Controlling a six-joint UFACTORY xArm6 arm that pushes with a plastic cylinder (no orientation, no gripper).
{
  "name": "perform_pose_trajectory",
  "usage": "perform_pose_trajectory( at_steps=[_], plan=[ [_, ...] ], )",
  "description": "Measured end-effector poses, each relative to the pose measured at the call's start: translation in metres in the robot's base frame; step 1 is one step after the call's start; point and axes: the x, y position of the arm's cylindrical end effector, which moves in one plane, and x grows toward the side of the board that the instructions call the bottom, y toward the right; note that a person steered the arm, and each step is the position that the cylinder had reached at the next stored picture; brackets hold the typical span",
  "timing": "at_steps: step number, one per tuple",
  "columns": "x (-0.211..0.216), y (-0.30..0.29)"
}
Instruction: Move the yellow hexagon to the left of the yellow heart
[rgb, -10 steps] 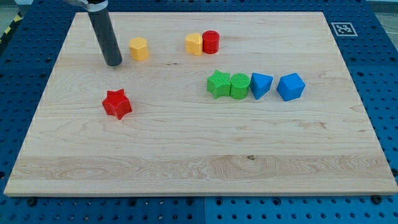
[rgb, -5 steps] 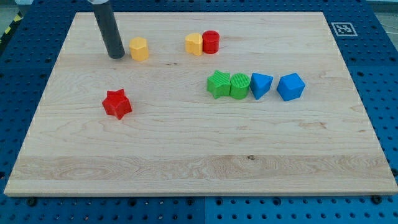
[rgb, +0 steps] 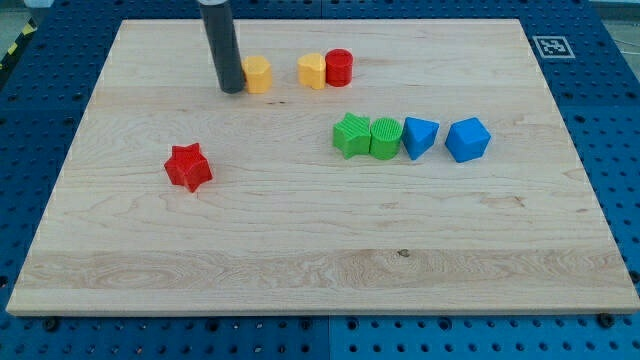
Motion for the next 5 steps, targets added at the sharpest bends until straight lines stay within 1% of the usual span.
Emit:
perform_pose_trajectory(
  at_steps=[3,4,5],
  plan=[
    [0.0,0.036],
    [0.0,0.036],
    [-0.007,0.011]
  ],
)
